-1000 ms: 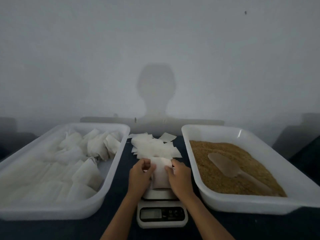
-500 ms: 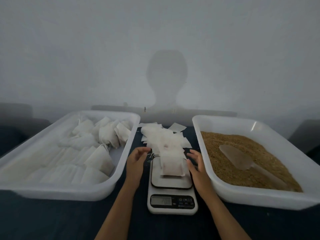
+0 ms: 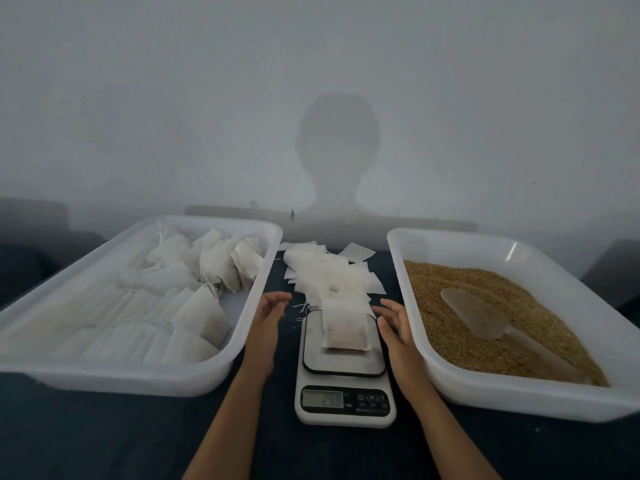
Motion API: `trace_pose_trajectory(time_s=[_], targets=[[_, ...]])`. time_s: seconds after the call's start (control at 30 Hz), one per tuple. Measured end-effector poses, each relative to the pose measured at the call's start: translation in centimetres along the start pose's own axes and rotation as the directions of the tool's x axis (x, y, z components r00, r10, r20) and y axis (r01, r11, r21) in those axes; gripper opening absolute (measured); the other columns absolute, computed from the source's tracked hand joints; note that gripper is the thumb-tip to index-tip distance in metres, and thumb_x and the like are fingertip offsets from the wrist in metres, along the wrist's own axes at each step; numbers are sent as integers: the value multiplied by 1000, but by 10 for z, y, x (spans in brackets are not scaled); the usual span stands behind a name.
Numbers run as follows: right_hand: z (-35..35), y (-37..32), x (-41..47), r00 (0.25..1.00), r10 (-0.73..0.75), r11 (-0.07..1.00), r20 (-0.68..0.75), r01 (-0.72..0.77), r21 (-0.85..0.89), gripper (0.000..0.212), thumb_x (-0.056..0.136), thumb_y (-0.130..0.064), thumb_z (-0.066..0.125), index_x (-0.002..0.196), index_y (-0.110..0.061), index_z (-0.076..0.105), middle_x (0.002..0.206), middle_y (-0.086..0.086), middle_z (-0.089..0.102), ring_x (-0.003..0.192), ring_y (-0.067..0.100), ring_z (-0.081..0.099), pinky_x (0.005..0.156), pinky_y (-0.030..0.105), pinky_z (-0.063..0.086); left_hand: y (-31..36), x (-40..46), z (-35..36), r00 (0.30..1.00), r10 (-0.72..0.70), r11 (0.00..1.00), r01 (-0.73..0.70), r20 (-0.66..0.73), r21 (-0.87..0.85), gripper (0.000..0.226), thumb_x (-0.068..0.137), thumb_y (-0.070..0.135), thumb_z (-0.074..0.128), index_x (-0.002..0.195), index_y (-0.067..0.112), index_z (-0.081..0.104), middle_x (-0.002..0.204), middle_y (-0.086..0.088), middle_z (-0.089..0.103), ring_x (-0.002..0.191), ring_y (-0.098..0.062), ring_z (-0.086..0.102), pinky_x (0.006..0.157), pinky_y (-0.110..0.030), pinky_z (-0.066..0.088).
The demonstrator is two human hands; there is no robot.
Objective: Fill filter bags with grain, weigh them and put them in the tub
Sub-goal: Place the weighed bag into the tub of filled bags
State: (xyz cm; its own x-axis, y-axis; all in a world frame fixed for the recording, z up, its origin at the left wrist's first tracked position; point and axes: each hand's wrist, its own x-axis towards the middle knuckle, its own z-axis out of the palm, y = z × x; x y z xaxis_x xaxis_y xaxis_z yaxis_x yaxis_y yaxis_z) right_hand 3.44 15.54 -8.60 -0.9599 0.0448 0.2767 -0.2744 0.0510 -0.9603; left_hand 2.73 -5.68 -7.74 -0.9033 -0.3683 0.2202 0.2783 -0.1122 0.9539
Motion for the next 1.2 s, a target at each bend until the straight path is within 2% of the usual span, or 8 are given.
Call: trace_pose_trajectory(time_s=[0.17, 0.27, 0.37, 0.53, 0.67, 0.8, 0.97, 1.2], targets=[[0, 0, 1, 1000, -3, 1000, 7, 3, -29, 31, 95, -7, 50, 124, -17, 48, 120, 1, 60, 114, 8, 54, 99, 24, 41, 1, -3, 0, 999, 31, 996, -33, 23, 87, 24, 92, -6, 46, 89, 12, 62, 92, 4, 64, 81, 4, 58, 75, -9, 45], [2, -3, 4, 999, -16, 993, 39, 21, -113, 33, 93, -6, 53, 123, -18, 48, 119, -1, 58, 114, 7, 53, 96, 22, 41, -2, -6, 6, 983, 69, 932, -124, 171, 340, 22, 91, -1, 50, 91, 19, 60, 93, 5, 64, 87, -1, 59, 75, -6, 43], [8, -8, 16, 997, -6, 976, 79, 23, -215, 32, 93, -7, 54, 124, -16, 49, 117, 3, 57, 112, 12, 53, 92, 24, 43, 0, -6, 20, 946, 32, 868, -186, 322, 460, 14, 92, 12, 55, 103, 20, 57, 105, 5, 62, 101, -10, 58, 85, -17, 44], [22, -21, 31, 996, 22, 967, 85, 0, -254, 30, 88, -6, 61, 114, -20, 55, 103, 3, 59, 100, 15, 56, 82, 23, 45, 18, -1, 44, 932, -58, 687, -222, 357, 692, 65, 72, 54, 71, 124, 25, 46, 121, 8, 57, 112, -11, 50, 101, -33, 40], [33, -36, 29, 995, -74, 969, 71, 89, -231, 31, 86, 0, 60, 106, -24, 58, 83, 3, 62, 82, 15, 61, 71, 16, 47, 32, 0, 50, 926, -99, 596, -239, 365, 766, 81, 68, 55, 73, 132, 27, 33, 124, 7, 57, 111, -12, 53, 101, -29, 37], [49, -63, 28, 982, -141, 973, 124, 161, -166, 33, 87, 1, 59, 100, -29, 58, 91, -4, 60, 84, 2, 57, 69, 7, 45, 51, -9, 47, 973, 36, 515, -214, 228, 830, 52, 82, 42, 67, 123, 29, 39, 114, 7, 58, 94, -7, 56, 74, -17, 39], [81, -111, 30, 936, -291, 949, 196, 309, -65, 25, 91, -6, 57, 96, -30, 60, 91, -7, 61, 87, 0, 57, 78, 10, 46, 104, -7, 27, 929, 289, 266, -310, 231, 913, 18, 93, 34, 48, 96, 19, 58, 95, 2, 65, 83, -15, 61, 65, -20, 36], [142, -152, 36, 849, -441, 878, 291, 476, -59, 22, 94, -6, 50, 111, -21, 53, 104, -8, 61, 98, 0, 57, 87, 12, 45, 174, 38, -48, 971, 234, 229, -98, 43, 968, 14, 82, 30, 61, 93, 21, 64, 89, -2, 66, 88, -24, 62, 65, -25, 37]])
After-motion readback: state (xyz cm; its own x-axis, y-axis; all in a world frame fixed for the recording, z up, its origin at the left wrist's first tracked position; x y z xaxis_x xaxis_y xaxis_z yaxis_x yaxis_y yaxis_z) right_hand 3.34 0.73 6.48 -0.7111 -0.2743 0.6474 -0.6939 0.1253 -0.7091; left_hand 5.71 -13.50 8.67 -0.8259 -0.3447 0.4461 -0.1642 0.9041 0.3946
